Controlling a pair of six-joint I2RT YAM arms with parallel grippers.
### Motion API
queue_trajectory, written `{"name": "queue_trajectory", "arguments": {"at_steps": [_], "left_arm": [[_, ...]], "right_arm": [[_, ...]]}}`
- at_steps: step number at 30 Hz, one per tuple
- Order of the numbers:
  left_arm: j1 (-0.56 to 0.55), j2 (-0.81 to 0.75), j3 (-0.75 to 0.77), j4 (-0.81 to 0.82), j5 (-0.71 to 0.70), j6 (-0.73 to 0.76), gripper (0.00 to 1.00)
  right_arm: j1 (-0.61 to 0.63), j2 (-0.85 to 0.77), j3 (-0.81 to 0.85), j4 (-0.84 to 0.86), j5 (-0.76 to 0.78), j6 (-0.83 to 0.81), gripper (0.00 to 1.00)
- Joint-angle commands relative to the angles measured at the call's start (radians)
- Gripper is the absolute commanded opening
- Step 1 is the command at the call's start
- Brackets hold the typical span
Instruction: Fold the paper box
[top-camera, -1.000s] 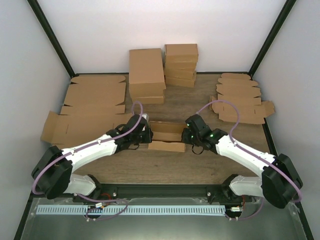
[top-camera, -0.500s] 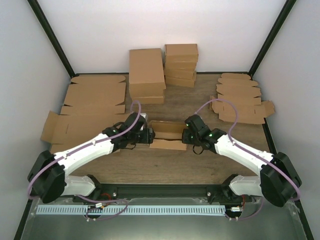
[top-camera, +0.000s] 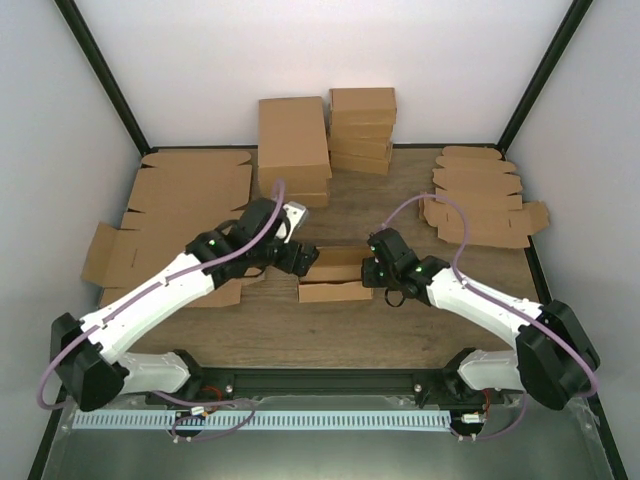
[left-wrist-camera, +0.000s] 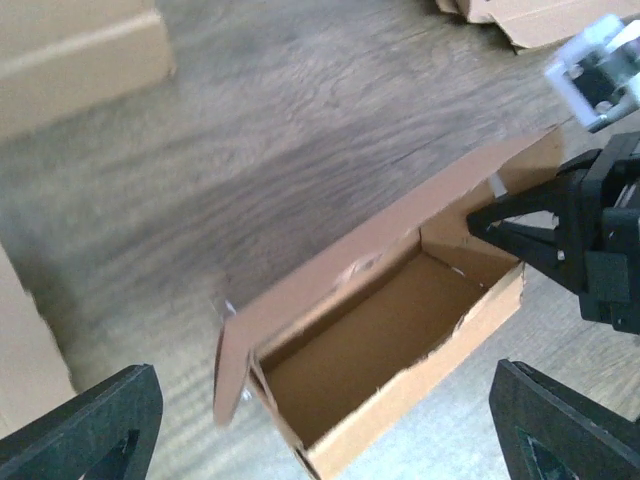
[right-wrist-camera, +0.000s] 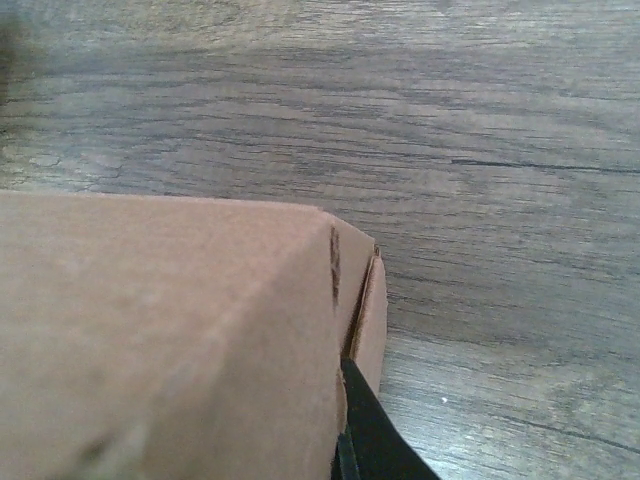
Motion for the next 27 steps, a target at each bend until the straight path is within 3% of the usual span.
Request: {"name": "queue_trajectory", "arguments": {"at_steps": [1,5,9,14,22,27], "left_arm": [[-0.002,0.095,0.1,-0.016,-0.007,0.185,0.9],[-0.003,0.18,0.154,0.002,0.021,0.237,0.89],[-0.007,0.259,0.195,-0.016,0.08,0.297,0.78],[-0.034,0.333,0.246,-0.08,0.03,0.373,0.74],[-0.034,0.368,0.282,-0.075,-0.007,0.402,0.5],[-0.036,0.398,0.289,-0.082,0.017,0.427,0.48]], "right_arm": [[0.009,0.015,0.042,0.01,-0.02,-0.069,0.02],[0.009,0.021,0.046,0.011,-0.027,-0.09,0.02],[0.009,0.027,0.048,0.011,-0.028,-0.109,0.02],[0.009,0.035,0.051,0.012,-0.033,-0.124,0.02],[0.009,0.043,0.058,0.015,-0.045,-0.127,0.02],[0.009,0.046,0.059,0.019,-0.058,-0.132,0.02]]}}
